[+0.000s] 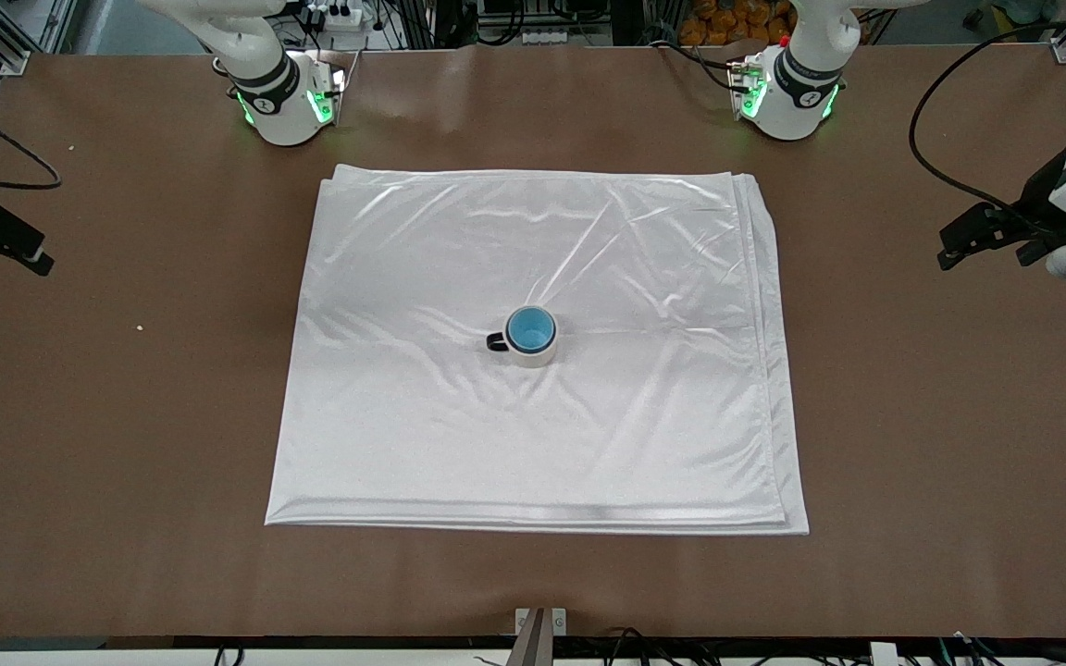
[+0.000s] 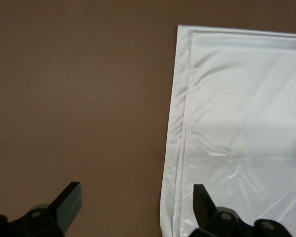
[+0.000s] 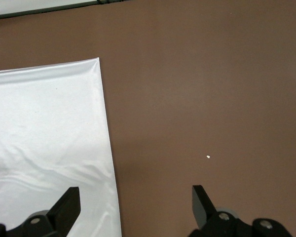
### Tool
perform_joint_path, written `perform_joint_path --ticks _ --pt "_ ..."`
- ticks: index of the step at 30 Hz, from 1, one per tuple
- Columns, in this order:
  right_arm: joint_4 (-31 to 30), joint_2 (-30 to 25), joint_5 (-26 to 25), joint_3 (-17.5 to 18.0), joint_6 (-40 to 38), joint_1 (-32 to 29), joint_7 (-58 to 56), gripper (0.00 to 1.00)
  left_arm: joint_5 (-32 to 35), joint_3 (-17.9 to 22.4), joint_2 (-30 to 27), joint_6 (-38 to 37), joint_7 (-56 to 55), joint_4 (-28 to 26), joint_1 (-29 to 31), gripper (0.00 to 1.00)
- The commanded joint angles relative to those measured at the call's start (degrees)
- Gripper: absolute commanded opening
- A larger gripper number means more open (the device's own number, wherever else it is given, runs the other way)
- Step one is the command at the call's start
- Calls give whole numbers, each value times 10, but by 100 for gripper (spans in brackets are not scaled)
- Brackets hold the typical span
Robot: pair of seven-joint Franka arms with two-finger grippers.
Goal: Place blue cup into white mug on cloth
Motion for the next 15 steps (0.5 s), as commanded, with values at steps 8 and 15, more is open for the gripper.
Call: perform_joint_path --ticks 8,15 --pt "-10 -31 11 2 -20 1 -9 100 -14 0 9 -46 11 61 -7 100" --pt "-5 -32 11 4 -21 2 -9 100 -12 -1 14 -70 10 78 -7 100"
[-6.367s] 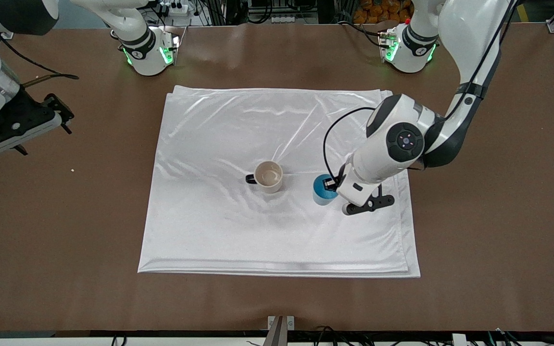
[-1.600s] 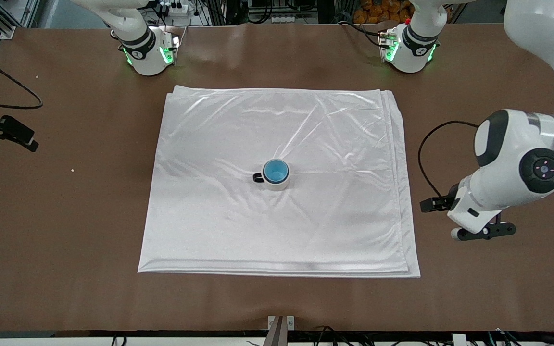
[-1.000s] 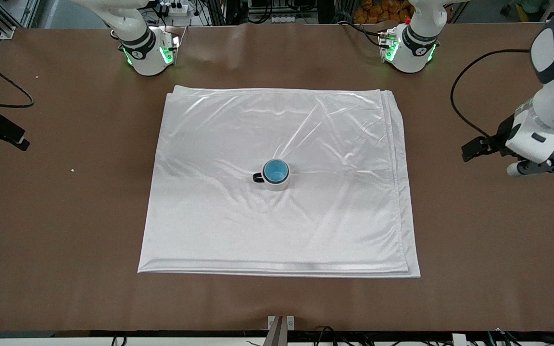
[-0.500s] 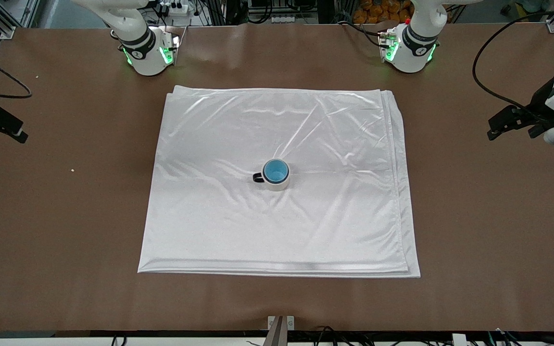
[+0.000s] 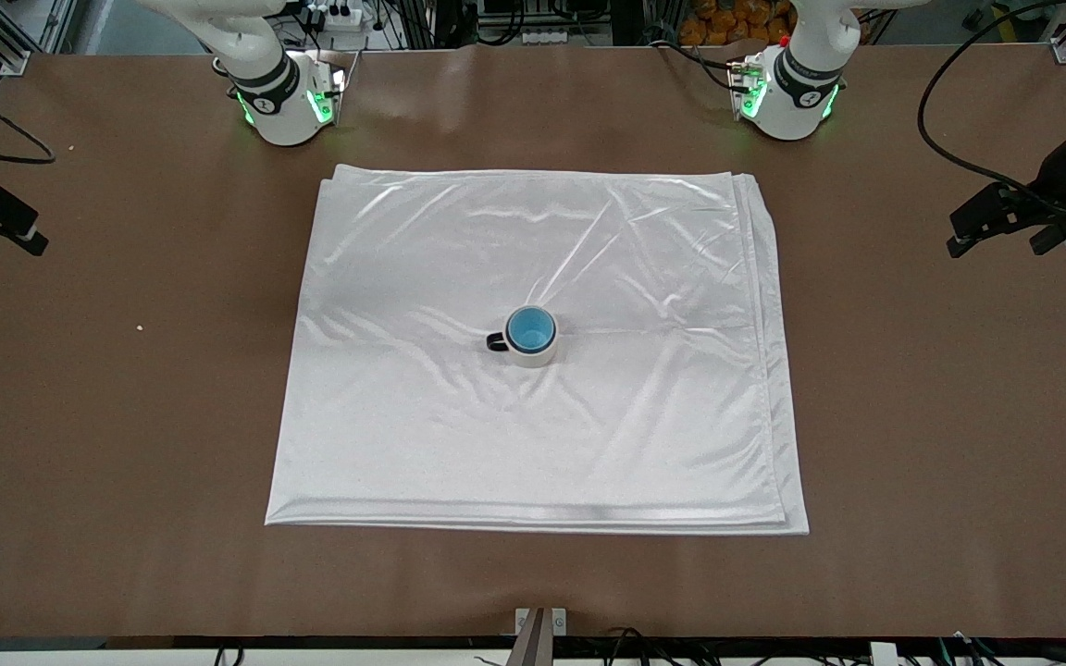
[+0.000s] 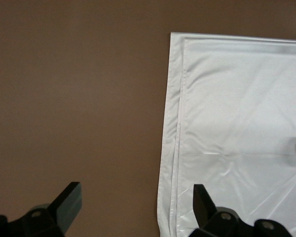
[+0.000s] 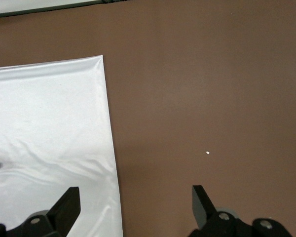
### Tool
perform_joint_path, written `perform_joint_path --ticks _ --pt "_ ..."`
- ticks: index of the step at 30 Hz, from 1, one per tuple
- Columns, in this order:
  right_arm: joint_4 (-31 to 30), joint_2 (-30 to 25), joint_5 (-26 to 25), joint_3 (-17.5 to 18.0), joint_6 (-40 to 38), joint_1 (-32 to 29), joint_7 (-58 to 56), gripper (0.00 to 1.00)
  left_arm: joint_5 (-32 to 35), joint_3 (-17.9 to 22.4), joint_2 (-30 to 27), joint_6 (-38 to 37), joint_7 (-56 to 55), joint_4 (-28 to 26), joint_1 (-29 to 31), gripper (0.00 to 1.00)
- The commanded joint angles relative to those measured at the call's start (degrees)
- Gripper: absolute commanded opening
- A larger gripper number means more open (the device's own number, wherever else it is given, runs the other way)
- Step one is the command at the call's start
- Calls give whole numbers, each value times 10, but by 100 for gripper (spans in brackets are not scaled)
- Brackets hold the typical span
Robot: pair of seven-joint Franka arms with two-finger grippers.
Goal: Place blue cup into white mug on cloth
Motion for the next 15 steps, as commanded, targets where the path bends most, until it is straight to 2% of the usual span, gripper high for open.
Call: perform_joint_path --ticks 1,15 --pt "-2 -12 11 3 -2 0 -7 100 -11 2 13 -37 10 34 -2 100" --pt "-2 -21 11 3 -19 4 -7 100 -18 1 16 -58 10 48 -21 100"
